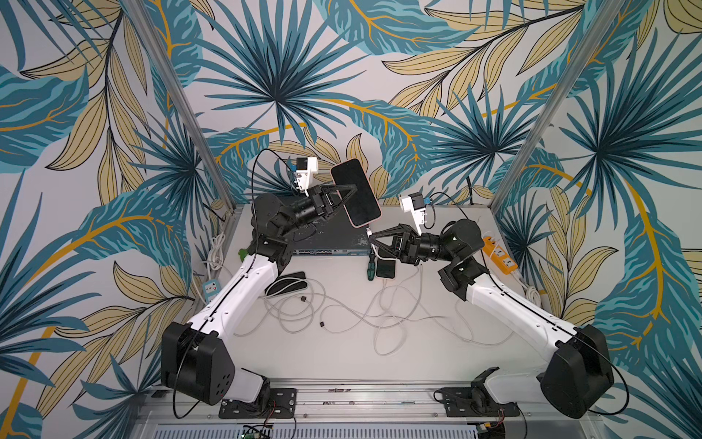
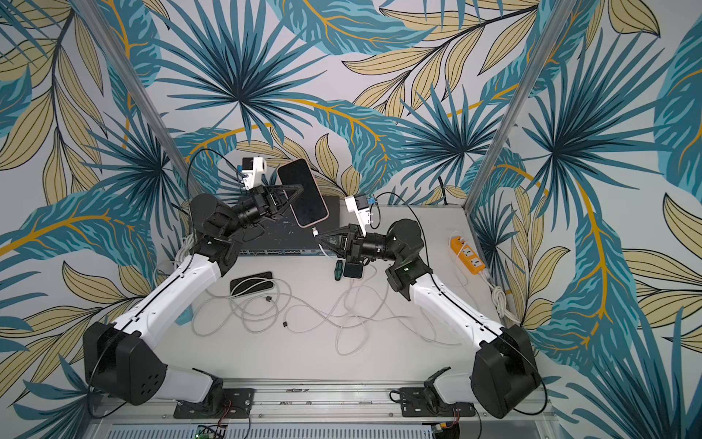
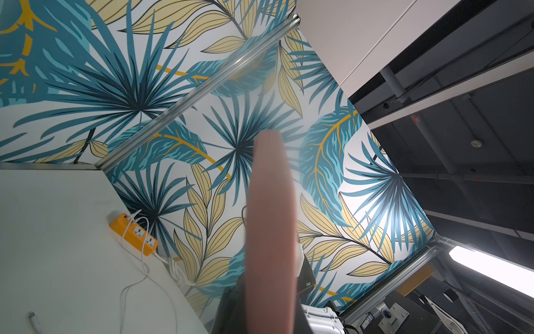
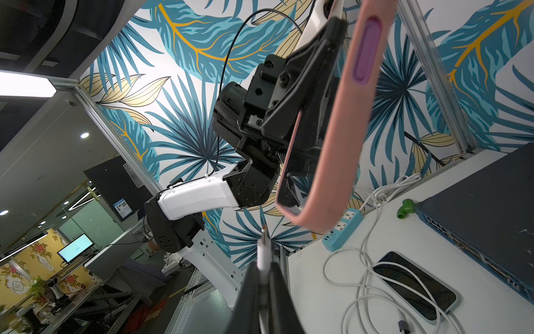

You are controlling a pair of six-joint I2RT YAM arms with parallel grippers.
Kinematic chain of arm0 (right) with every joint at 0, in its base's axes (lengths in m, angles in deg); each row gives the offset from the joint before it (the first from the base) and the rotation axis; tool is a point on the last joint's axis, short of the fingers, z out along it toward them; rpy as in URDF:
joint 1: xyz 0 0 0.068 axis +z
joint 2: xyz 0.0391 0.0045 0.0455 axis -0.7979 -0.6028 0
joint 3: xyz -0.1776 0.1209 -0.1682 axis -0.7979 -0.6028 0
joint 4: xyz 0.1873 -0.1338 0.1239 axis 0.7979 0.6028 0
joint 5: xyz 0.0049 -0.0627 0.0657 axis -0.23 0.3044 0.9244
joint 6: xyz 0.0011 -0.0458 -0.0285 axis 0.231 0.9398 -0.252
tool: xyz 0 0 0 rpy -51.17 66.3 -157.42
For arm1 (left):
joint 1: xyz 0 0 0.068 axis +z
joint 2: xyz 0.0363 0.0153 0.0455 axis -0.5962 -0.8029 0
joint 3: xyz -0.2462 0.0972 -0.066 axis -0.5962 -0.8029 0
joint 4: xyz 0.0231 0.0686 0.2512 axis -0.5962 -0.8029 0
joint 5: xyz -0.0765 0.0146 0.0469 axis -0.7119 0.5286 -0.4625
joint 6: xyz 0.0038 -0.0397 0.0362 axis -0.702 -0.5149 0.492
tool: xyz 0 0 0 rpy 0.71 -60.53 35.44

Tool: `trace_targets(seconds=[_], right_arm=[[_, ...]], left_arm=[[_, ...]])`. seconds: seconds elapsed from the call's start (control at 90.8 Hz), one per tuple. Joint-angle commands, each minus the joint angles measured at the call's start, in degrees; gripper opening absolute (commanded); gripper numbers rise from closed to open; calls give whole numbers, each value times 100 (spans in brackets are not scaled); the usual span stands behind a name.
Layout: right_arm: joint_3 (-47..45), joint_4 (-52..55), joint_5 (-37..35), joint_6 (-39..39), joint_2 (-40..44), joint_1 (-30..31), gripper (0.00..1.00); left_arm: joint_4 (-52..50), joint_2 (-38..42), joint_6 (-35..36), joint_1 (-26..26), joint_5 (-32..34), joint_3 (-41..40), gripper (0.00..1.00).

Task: Plug the charging cable into the phone
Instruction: Insert the charging cable into the phone.

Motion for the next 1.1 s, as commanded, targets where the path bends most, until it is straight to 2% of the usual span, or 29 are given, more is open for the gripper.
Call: trace_targets(seconds=[0.0, 1.091], right_arm=[[-89, -13, 100, 138, 13, 28, 0], [-266, -253, -62, -9, 219, 23, 0]], left_arm=[[474, 96, -33, -5, 34, -10, 0], [706, 239, -97, 37, -234, -191, 0]])
